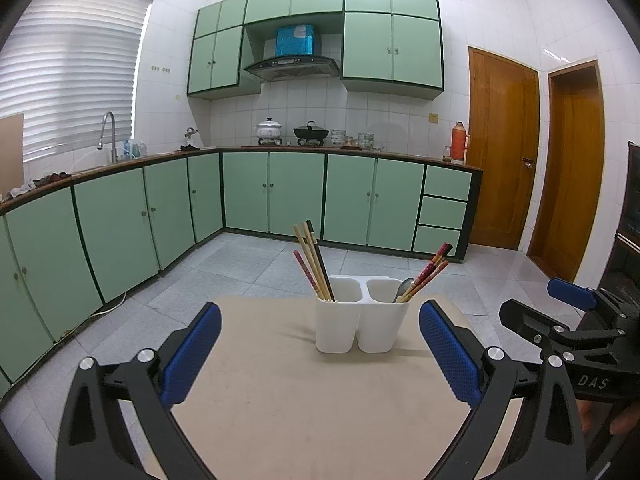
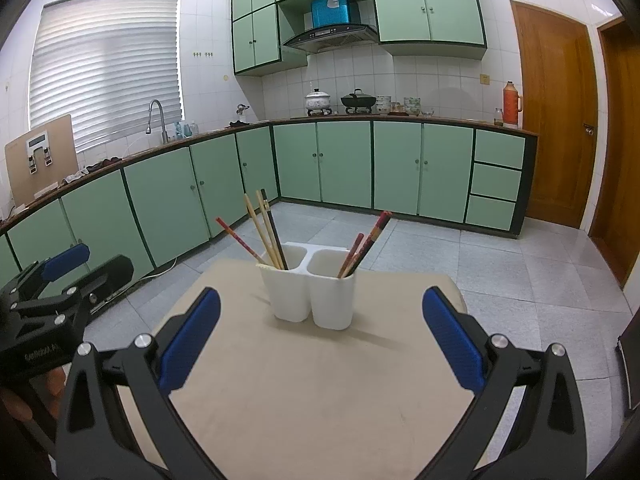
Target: Organize utensils
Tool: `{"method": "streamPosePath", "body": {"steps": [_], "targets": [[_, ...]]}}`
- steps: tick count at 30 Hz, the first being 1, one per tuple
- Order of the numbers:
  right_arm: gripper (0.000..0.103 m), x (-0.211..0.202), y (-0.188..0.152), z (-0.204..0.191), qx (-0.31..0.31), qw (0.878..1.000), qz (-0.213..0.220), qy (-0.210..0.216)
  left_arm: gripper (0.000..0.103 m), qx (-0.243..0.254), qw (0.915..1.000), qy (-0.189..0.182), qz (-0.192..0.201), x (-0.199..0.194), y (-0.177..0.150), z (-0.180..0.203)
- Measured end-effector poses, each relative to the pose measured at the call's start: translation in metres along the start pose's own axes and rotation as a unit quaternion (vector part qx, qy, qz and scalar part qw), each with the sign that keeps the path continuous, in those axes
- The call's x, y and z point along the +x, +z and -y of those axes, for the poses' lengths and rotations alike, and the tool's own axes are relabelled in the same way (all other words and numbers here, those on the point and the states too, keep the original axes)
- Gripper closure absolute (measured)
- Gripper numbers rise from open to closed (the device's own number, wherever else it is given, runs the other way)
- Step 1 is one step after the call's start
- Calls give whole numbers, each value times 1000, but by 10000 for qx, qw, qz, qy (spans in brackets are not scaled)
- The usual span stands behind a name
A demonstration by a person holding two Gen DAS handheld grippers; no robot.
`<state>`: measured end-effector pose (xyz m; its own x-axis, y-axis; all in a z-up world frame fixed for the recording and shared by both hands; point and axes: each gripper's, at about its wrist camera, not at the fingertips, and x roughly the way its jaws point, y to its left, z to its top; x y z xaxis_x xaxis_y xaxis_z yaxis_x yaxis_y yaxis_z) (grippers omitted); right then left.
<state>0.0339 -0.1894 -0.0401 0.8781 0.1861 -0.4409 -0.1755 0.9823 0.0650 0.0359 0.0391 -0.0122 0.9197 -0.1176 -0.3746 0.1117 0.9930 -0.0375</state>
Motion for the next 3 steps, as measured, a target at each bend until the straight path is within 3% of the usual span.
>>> {"method": "streamPosePath", "body": {"steps": [3], "targets": [[5,0,0,0,5,10000,0,-1,6,2,10000,-2,-6,1,1,-1]]}}
